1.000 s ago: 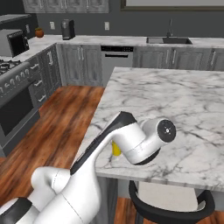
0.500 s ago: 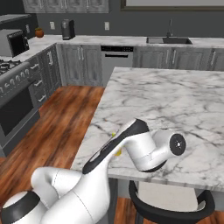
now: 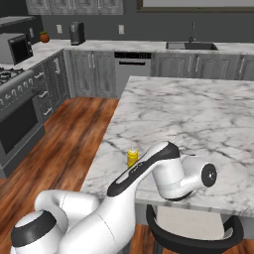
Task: Move the shaker and mustard from the cabinet to the dining counter.
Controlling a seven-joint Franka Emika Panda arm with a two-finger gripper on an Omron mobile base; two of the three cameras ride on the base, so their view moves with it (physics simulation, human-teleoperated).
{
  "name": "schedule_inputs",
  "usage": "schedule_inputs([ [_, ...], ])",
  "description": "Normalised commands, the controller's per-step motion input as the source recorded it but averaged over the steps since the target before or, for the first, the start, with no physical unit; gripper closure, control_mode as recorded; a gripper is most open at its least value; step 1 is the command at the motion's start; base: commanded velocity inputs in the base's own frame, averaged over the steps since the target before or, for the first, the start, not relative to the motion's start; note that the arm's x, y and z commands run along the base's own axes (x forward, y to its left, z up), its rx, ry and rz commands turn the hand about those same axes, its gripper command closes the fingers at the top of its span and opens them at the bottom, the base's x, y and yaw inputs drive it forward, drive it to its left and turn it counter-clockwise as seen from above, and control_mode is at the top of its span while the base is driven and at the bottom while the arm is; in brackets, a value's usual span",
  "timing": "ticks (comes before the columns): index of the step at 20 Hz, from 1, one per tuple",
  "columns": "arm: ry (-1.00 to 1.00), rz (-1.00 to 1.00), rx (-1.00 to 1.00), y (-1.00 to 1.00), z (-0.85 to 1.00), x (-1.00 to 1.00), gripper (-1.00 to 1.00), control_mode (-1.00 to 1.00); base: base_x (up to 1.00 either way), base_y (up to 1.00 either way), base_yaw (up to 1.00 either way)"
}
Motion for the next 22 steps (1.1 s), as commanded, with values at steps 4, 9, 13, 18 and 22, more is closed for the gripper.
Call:
schedule_inputs([
  [4,0.00,-0.01,0.06,-0.01,-0.37,0.00,1.00,-1.00,0.00,0.00,0.00],
  [9,-0.01,0.00,0.01,-0.05,-0.11,0.00,1.00,-1.00,0.00,0.00,0.00],
  [13,0.00,0.00,0.00,-0.03,-0.04,0.00,1.00,-1.00,0.00,0.00,0.00],
  [18,0.00,0.00,0.00,0.00,-0.14,0.00,1.00,-1.00,0.00,0.00,0.00],
  [22,0.00,0.00,0.00,0.00,-0.10,0.00,1.00,-1.00,0.00,0.00,0.00],
])
